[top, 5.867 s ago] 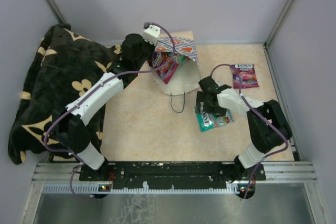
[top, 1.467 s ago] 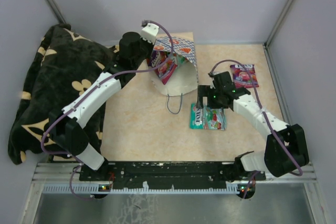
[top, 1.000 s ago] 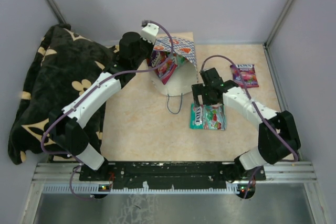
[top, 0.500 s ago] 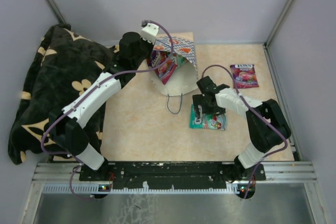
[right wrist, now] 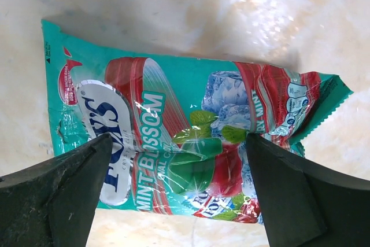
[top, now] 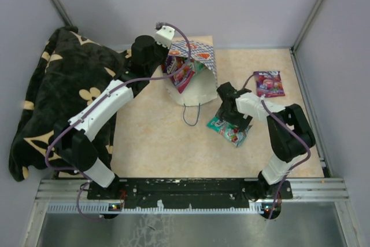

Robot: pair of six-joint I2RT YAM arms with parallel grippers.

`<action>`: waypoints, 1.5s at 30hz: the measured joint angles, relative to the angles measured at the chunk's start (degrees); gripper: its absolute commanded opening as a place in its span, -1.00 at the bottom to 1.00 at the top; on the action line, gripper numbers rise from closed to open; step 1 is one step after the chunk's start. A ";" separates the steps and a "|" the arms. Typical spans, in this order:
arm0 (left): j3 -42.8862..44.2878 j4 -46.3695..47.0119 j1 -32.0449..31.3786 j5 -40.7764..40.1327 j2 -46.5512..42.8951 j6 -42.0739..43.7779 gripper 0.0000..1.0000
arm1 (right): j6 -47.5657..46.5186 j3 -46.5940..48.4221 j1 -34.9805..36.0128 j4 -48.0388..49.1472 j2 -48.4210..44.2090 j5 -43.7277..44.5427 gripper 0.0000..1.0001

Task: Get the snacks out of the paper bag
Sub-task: Adjust the snack at the center of the board.

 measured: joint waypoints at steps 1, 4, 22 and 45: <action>0.00 0.00 0.00 -0.04 0.00 0.00 -0.83 | 2.69 0.09 -0.46 -0.76 0.02 0.11 0.99; 0.00 0.00 0.00 -0.04 0.00 0.00 -0.83 | 9.35 -1.20 -1.66 -1.40 -1.55 0.13 0.99; 0.00 0.00 0.00 -0.07 0.00 0.37 -0.80 | -34.71 -3.48 -1.90 10.91 -24.72 -9.66 0.99; -0.15 0.00 0.02 -0.07 -1.05 0.59 -0.88 | -41.03 -10.08 -2.14 11.26 -19.17 -15.58 0.99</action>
